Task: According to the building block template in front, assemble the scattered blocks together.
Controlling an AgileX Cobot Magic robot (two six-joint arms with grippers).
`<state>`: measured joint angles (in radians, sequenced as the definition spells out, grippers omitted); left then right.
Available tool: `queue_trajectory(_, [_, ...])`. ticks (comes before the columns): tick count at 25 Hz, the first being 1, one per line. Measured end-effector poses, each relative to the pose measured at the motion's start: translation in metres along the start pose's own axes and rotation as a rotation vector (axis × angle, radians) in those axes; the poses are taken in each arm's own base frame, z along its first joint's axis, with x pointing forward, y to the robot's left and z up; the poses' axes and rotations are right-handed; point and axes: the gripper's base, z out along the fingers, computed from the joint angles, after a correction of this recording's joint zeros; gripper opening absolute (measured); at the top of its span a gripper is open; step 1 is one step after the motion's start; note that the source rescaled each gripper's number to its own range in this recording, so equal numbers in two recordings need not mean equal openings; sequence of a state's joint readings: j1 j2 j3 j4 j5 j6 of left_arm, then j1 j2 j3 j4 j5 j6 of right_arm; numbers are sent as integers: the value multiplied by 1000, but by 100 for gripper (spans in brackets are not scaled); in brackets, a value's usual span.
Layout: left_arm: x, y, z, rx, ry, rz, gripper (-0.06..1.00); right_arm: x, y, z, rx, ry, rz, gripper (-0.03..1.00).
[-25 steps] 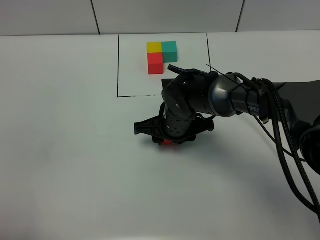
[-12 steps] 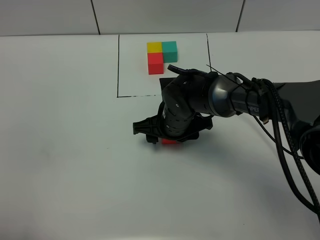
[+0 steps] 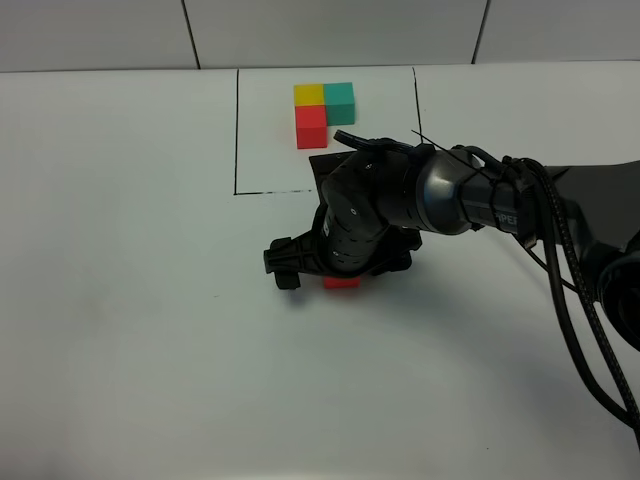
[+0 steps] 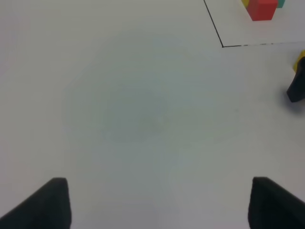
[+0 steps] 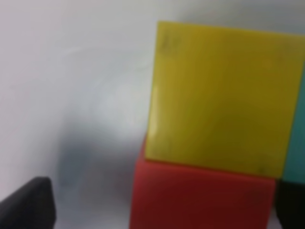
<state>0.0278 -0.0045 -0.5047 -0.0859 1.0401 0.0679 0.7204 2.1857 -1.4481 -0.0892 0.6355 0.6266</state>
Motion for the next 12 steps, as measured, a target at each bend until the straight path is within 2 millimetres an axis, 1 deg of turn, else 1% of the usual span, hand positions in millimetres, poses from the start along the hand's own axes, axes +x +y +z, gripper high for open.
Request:
queue_trajectory(1, [0, 0, 0, 0, 0, 0, 70, 0, 0, 0, -1, -1, -1, 94])
queue_trajectory(3, [0, 0, 0, 0, 0, 0, 70, -1, 1, -1, -3, -1, -1, 97])
queue_trajectory(8, [0, 0, 0, 0, 0, 0, 70, 1, -4, -11, 15, 22, -2, 100])
queue_trajectory(10, [0, 0, 0, 0, 0, 0, 70, 0, -4, -23, 10, 14, -17, 100])
queue_trajectory(12, [0, 0, 0, 0, 0, 0, 70, -5, -3, -43, -11, -23, -32, 100])
